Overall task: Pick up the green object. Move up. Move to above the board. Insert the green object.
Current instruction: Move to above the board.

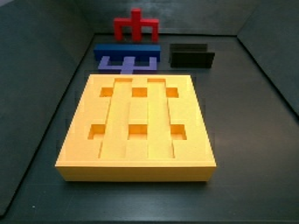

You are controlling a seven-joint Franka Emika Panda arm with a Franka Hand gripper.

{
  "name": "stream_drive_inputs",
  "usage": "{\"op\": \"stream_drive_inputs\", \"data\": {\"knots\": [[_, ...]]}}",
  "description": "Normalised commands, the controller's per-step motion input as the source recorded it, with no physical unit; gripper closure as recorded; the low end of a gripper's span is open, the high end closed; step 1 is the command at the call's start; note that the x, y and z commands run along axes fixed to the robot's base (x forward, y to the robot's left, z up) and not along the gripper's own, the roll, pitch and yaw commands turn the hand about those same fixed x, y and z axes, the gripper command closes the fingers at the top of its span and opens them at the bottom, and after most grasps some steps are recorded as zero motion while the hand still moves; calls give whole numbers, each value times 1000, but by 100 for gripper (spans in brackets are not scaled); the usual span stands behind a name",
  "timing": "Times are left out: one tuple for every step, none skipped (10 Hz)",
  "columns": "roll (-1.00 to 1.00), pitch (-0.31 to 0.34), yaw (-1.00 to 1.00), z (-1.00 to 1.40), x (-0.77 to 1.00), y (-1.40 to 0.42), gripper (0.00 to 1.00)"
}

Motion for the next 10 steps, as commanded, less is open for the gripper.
{"op": "stream_drive_inputs", "data": {"knots": [[-7, 17, 1000, 155, 362, -1400, 100], [-2, 21, 1000, 161, 363, -1400, 100], [-15, 22, 1000, 169, 372, -1400, 100], [-9, 29, 1000, 170, 377, -1400, 100], [-2, 34, 1000, 170, 383, -1400, 100], [-11, 46, 1000, 179, 411, -1400, 100], [-8, 50, 1000, 182, 415, -1400, 100], [1, 66, 1000, 187, 439, -1400, 100], [0, 78, 1000, 196, 481, -1400, 100], [6, 88, 1000, 204, 516, -1400, 100]]}}
